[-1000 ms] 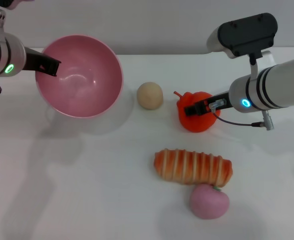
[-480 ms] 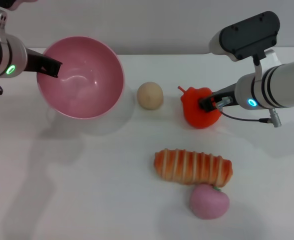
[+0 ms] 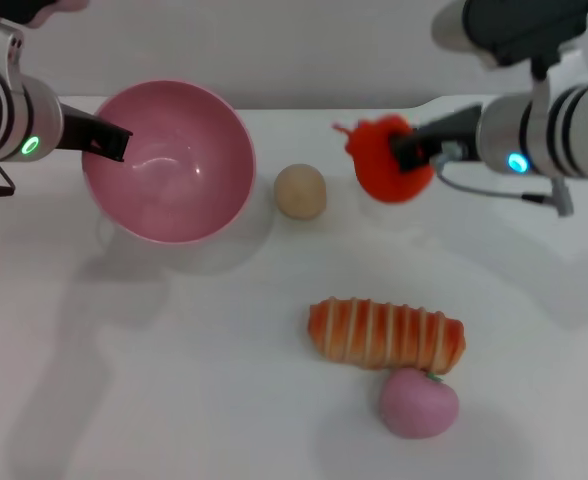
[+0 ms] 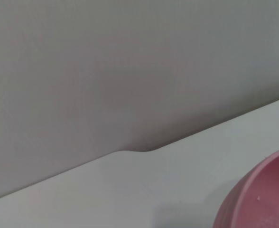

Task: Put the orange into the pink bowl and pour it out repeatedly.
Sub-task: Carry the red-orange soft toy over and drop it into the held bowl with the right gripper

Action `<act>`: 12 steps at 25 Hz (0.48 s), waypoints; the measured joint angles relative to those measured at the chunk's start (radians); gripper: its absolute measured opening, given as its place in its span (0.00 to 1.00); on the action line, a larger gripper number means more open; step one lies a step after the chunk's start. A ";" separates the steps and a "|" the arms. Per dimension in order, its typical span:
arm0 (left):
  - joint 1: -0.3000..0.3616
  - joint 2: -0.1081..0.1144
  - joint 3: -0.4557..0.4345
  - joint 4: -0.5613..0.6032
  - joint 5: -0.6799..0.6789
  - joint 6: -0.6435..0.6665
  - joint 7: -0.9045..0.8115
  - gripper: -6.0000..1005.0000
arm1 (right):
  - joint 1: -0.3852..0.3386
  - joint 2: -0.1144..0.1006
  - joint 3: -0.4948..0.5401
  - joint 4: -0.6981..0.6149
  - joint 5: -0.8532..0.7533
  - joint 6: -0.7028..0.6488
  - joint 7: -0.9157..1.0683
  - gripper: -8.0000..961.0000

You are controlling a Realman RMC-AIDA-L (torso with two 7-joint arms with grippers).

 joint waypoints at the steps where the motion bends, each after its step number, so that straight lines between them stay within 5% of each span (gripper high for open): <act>1: 0.000 0.000 0.001 -0.001 -0.001 0.000 0.000 0.05 | -0.011 0.001 0.001 -0.047 -0.013 0.019 0.000 0.14; 7: 0.000 -0.001 0.004 -0.005 -0.007 0.006 0.000 0.04 | -0.052 0.005 -0.030 -0.312 -0.026 0.098 0.000 0.06; 12: -0.027 -0.002 0.025 -0.025 -0.036 0.021 0.000 0.04 | -0.036 0.006 -0.079 -0.338 -0.001 0.097 0.007 0.06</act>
